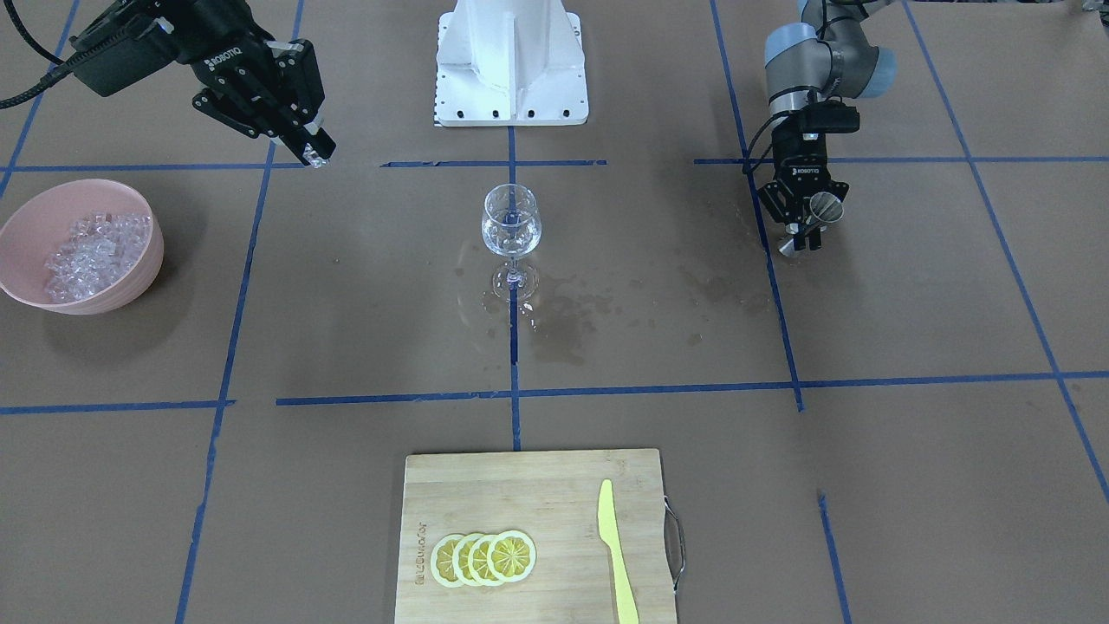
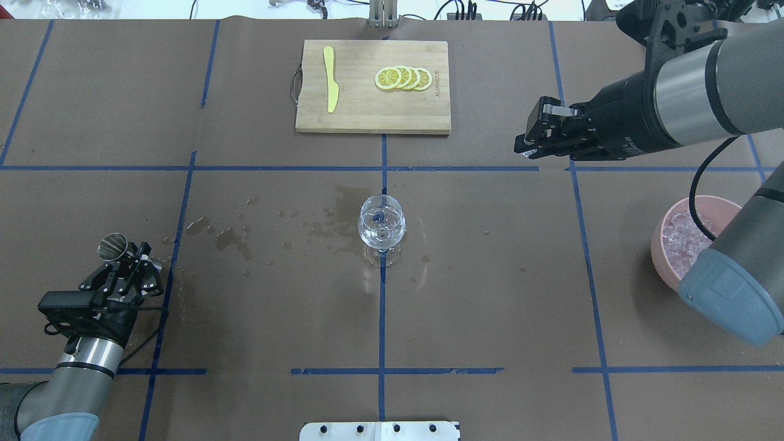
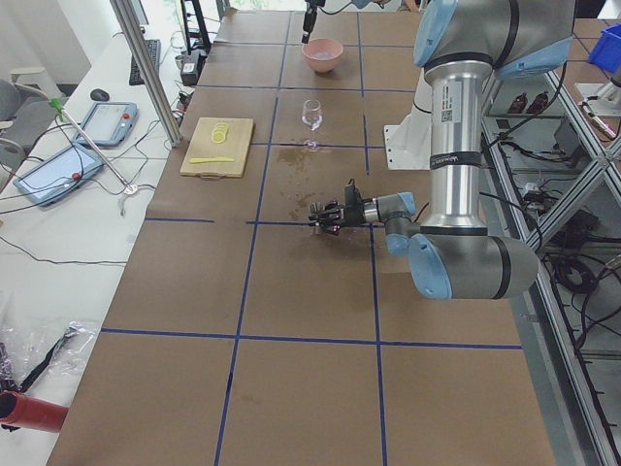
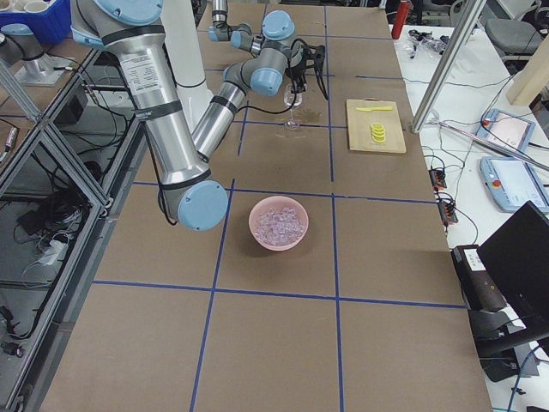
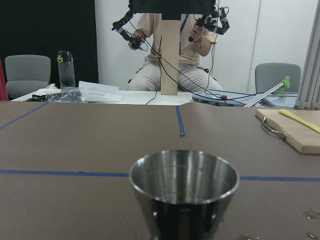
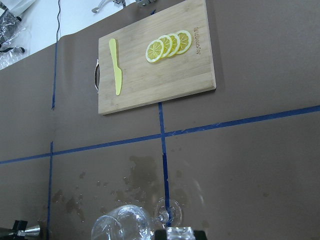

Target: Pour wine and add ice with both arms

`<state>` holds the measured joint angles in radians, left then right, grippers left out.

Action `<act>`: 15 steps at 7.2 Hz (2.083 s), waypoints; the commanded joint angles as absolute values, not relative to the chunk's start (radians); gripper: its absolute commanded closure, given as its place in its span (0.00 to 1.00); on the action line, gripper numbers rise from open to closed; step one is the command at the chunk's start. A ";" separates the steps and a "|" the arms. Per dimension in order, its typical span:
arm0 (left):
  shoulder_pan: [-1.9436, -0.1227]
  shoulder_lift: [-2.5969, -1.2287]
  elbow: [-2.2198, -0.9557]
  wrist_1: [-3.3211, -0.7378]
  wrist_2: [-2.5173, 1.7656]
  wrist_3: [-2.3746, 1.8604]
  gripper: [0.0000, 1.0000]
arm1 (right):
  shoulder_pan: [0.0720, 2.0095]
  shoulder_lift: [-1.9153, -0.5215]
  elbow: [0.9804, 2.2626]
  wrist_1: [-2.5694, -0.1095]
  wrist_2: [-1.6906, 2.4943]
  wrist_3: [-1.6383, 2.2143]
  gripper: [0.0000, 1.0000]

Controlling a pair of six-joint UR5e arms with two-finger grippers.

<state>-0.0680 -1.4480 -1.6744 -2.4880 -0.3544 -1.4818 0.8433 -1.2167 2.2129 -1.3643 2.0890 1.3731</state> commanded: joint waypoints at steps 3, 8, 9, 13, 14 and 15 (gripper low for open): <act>-0.060 -1.448 -1.670 -2.487 -0.356 -1.480 0.90 | 0.812 -1.215 2.214 -1.364 2.068 1.374 1.00; -0.060 -1.448 -1.677 -2.487 -0.356 -1.480 0.47 | 0.770 -1.193 2.209 -1.364 2.031 1.377 1.00; -0.060 -1.448 -1.677 -2.488 -0.356 -1.480 0.42 | 0.764 -1.183 2.206 -1.365 2.026 1.381 1.00; -0.061 -1.447 -1.683 -2.499 -0.359 -1.479 0.00 | 0.704 -1.131 2.163 -1.365 1.954 1.396 1.00; -0.063 -1.445 -1.689 -2.500 -0.367 -1.476 0.00 | 0.697 -1.128 2.149 -1.364 1.941 1.397 1.00; -0.063 -1.442 -1.701 -2.500 -0.394 -1.468 0.00 | 0.690 -1.127 2.148 -1.364 1.928 1.397 1.00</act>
